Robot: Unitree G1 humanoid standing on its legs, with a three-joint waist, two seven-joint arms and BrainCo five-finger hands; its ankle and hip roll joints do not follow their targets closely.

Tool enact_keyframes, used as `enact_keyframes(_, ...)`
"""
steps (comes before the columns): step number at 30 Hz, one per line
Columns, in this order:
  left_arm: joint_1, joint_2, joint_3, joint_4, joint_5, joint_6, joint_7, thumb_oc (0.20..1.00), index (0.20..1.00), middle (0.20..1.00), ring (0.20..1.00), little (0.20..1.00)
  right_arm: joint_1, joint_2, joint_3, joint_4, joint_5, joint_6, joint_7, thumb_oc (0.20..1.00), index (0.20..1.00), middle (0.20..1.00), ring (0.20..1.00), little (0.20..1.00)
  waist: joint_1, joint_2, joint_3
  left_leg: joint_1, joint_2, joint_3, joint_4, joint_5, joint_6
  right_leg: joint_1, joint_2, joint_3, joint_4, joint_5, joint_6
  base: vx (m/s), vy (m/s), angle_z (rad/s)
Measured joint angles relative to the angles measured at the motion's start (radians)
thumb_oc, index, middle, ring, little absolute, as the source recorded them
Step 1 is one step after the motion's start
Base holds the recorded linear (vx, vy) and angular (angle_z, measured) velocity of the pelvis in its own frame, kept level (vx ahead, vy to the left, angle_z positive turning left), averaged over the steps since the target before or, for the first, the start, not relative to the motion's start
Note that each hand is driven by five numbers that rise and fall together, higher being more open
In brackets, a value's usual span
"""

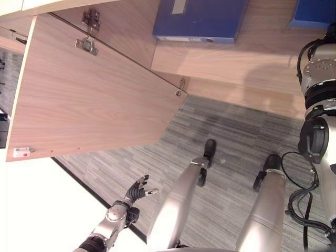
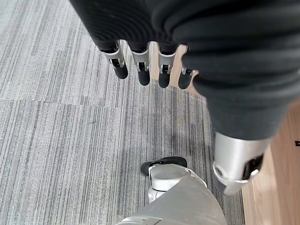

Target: Put the empty folder in the office cabinet

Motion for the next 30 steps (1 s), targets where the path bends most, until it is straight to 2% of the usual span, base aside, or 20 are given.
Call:
enact_keyframes(4,0.000,0.000,0.000,-0.005,0.000,0.000,0.010,1.000,1.000,1.000,1.000,1.000,-0.025,-0.008,0.016,0.000,-0.003,0.014,-0.013,0.200,0.200,0.200,0.200,0.200,-0.003,0.000,0.000,-0.021,-0.002,-0.002,0.000,0.000,0.000,-0.021,0.000,0.000,0.000,0.000,0.000,0.00,-0.022,0.01)
enact_keyframes(5,0.000,0.000,0.000,-0.008,0.000,0.001,0.012,1.000,1.000,1.000,1.000,1.000,-0.026,-0.011,0.019,0.000,-0.003,0.019,-0.015,0.423,0.423,0.423,0.423,0.423,-0.003,0.000,0.000,-0.022,-0.002,-0.004,0.000,0.000,0.000,-0.022,0.000,-0.001,0.000,0.000,0.000,-0.01,-0.036,0.03)
enact_keyframes(6,0.000,0.000,0.000,-0.013,0.000,0.001,0.013,1.000,1.000,1.000,1.000,1.000,-0.026,-0.013,0.029,0.003,-0.007,0.024,-0.018,0.887,0.887,0.887,0.887,0.887,-0.003,0.000,0.000,-0.022,-0.002,-0.007,-0.001,0.000,0.000,-0.021,0.001,-0.002,-0.001,0.000,0.000,-0.01,-0.030,0.02)
enact_keyframes(7,0.000,0.000,0.000,-0.014,-0.001,0.001,0.014,1.000,1.000,1.000,1.000,1.000,-0.026,-0.012,0.035,0.005,-0.009,0.028,-0.019,1.000,1.000,1.000,1.000,1.000,-0.005,0.000,0.000,-0.022,-0.003,-0.009,-0.001,0.000,-0.001,-0.020,0.002,-0.003,-0.002,0.000,0.000,0.00,0.000,0.00)
enact_keyframes(14,0.000,-0.001,-0.001,-0.013,-0.001,0.002,0.026,1.000,1.000,1.000,1.000,1.000,-0.066,-0.024,0.080,0.082,-0.048,0.103,-0.019,1.000,1.000,1.000,1.000,1.000,-0.019,-0.005,0.002,-0.010,-0.002,-0.020,-0.025,0.015,-0.006,-0.008,0.003,-0.013,-0.018,0.000,0.000,0.00,0.000,0.00)
enact_keyframes(17,0.000,-0.001,-0.002,-0.010,-0.001,0.006,0.035,1.000,1.000,1.000,1.000,1.000,-0.071,-0.021,0.079,0.122,-0.049,0.125,-0.030,1.000,1.000,1.000,1.000,1.000,-0.027,-0.026,0.001,0.004,-0.002,-0.020,-0.036,0.028,-0.003,0.004,0.003,-0.013,-0.021,0.000,0.000,0.00,0.000,0.00)
enact_keyframes(18,0.000,-0.001,-0.009,-0.008,-0.001,0.008,0.047,1.000,1.000,1.000,1.000,1.000,-0.068,-0.018,0.078,0.141,-0.049,0.134,-0.060,1.000,1.000,1.000,1.000,1.000,-0.030,-0.040,-0.002,0.015,-0.002,-0.021,-0.040,0.040,-0.003,0.013,0.003,-0.014,-0.021,0.000,0.000,0.00,0.000,0.00)
enact_keyframes(23,-0.008,-0.002,-0.018,0.010,-0.001,0.009,0.075,1.000,1.000,1.000,1.000,1.000,-0.074,0.010,0.075,0.142,-0.048,0.127,-0.116,1.000,1.000,1.000,1.000,1.000,-0.046,-0.049,-0.004,0.020,-0.002,-0.021,-0.044,0.054,0.000,0.023,0.003,-0.016,-0.032,0.023,0.001,0.00,0.000,0.00)
enact_keyframes(30,-0.027,-0.006,-0.036,0.011,-0.002,0.008,0.094,1.000,1.000,1.000,1.000,1.000,-0.066,0.017,0.074,0.142,-0.080,0.131,-0.120,1.000,1.000,1.000,1.000,1.000,-0.047,-0.049,-0.004,0.032,-0.002,-0.021,-0.056,0.055,0.000,0.030,0.004,-0.016,-0.042,0.035,-0.001,0.00,0.000,0.00)
